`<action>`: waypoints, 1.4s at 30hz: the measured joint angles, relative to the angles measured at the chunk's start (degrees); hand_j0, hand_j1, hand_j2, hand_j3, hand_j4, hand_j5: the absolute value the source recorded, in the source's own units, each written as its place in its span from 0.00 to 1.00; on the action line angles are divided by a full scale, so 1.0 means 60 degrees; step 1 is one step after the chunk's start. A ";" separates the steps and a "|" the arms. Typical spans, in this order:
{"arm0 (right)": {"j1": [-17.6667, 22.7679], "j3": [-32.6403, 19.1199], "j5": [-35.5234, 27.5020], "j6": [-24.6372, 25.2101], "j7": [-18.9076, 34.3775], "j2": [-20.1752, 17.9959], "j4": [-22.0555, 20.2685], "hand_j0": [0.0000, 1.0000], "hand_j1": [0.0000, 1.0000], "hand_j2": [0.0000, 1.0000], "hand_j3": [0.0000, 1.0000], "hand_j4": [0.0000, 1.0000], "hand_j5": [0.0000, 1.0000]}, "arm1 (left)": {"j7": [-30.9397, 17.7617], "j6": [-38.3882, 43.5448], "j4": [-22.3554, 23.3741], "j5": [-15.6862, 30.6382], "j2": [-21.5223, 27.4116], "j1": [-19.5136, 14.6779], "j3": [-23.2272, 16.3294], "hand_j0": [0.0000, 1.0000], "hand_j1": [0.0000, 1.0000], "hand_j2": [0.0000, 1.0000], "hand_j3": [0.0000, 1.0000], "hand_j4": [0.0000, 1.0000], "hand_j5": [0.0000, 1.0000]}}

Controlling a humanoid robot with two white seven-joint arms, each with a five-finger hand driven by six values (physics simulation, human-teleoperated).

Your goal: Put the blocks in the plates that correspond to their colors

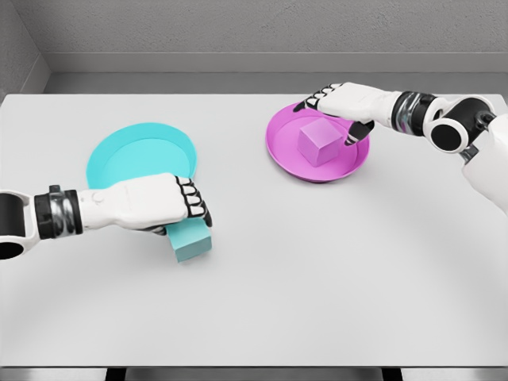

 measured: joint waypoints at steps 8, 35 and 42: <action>0.0761 -0.1178 -0.0050 -0.0043 0.0001 -0.0831 -0.1685 1.00 1.00 1.00 1.00 1.00 1.00 | -0.0007 0.0001 0.0538 0.0033 -0.0004 -0.0351 0.0006 0.40 0.40 0.40 0.40 0.40 0.40; 0.3311 -0.4456 -0.0748 -0.2774 -0.0046 -0.3159 -0.3714 1.00 1.00 1.00 1.00 1.00 1.00 | -0.0012 0.0003 0.4164 0.0550 -0.0453 -0.1890 -0.0047 0.42 0.42 0.42 0.42 0.42 0.42; 0.3311 -0.4458 -0.0748 -0.2765 -0.0046 -0.3161 -0.3713 1.00 1.00 1.00 1.00 1.00 1.00 | -0.0044 0.0001 0.4749 0.0457 -0.0777 -0.2065 -0.0093 0.60 0.60 0.60 0.60 0.60 0.60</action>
